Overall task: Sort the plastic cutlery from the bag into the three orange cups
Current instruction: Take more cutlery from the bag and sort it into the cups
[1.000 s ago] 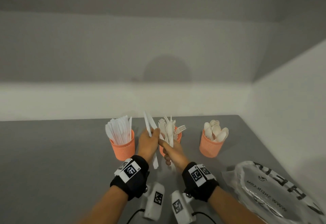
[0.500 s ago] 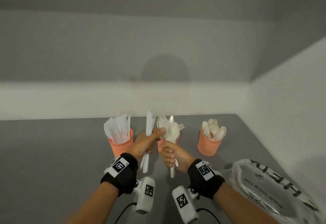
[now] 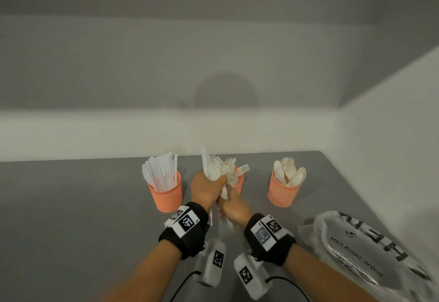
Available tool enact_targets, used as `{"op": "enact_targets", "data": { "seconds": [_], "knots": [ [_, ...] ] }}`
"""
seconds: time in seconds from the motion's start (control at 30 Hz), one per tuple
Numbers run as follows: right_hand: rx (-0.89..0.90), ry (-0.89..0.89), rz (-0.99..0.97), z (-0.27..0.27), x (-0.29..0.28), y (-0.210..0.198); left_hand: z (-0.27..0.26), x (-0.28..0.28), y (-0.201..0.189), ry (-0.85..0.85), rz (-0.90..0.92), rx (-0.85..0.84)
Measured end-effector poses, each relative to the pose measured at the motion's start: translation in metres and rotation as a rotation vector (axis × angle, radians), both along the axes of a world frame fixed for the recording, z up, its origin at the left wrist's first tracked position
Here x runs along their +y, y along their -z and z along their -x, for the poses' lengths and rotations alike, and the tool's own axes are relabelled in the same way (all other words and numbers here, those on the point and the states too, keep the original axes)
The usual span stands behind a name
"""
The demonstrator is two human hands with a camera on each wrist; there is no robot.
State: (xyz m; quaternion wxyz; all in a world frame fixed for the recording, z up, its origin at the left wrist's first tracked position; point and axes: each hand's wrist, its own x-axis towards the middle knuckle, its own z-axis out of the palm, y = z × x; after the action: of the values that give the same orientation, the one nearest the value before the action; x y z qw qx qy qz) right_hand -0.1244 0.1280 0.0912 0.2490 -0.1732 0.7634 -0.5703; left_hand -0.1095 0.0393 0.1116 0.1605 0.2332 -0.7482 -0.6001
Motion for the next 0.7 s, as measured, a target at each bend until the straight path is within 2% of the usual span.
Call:
{"op": "enact_targets", "data": {
  "seconds": [0.07,0.17,0.23,0.33,0.43,0.6,0.7],
  "knots": [
    [-0.04,0.025,0.095,0.001,-0.002,0.0,0.002,0.003,-0.002,0.036,-0.014,0.028],
    [-0.361,0.071,0.283,0.01,0.005,-0.005,0.0,-0.001,-0.009,0.008,-0.089,0.09],
    [-0.476,0.068,0.381,0.017,0.012,-0.006,-0.003,-0.009,-0.007,-0.053,-0.157,0.078],
    [-0.519,0.028,0.482,0.026,0.016,-0.008,-0.005,-0.023,0.004,-0.074,-0.331,-0.018],
    [-0.539,0.009,0.533,0.031,0.016,-0.003,-0.011,-0.026,0.011,-0.048,-0.396,-0.058],
    [-0.446,-0.009,0.435,0.028,0.009,0.005,-0.017,-0.022,0.009,0.036,-0.257,-0.034],
    [-0.421,-0.038,0.421,0.028,0.003,0.007,-0.013,-0.021,0.004,0.029,-0.204,0.002]
  ]
}}
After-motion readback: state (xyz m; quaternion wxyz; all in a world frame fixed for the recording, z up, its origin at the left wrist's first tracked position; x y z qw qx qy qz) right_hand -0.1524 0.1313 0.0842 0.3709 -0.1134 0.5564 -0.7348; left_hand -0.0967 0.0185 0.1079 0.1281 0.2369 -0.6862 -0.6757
